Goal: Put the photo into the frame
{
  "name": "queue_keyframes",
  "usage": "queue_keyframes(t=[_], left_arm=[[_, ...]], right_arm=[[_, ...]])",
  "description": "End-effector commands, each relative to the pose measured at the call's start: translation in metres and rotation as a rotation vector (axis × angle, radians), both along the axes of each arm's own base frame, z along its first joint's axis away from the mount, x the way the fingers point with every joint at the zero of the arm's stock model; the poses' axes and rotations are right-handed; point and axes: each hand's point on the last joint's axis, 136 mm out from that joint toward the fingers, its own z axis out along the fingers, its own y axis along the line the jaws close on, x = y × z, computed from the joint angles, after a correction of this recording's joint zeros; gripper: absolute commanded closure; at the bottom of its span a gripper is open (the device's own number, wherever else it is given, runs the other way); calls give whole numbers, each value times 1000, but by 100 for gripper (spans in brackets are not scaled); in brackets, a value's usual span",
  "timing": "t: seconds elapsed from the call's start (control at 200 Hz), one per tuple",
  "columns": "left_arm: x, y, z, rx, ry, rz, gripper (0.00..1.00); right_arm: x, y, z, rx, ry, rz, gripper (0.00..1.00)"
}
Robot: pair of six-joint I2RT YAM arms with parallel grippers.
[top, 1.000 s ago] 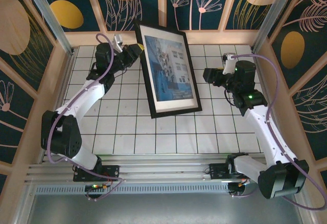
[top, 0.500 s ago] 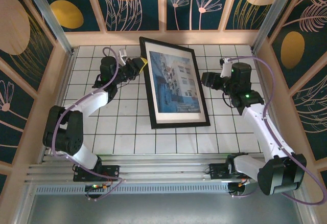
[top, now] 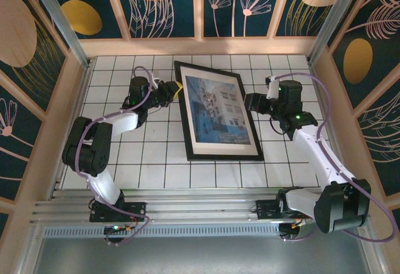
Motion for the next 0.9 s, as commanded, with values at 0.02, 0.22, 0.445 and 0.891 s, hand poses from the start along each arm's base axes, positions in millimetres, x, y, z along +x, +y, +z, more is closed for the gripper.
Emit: queue_keyframes(t=[0.02,0.22,0.445,0.891], left_arm=[[1,-7,21,-49,-120,-51,100],[3,-7,-12,-15,-64,-55,98],[5,-6,-47,23,-8,-52,86],[24,7,-92,195,41,-5,64]], right_arm=[[4,-1,-17,32,39,-24,36],[9,-10,-53,44,122,-99,35],[13,-32,-100,57,226,-182,33],[3,-60,-157,39,387,-240,32]])
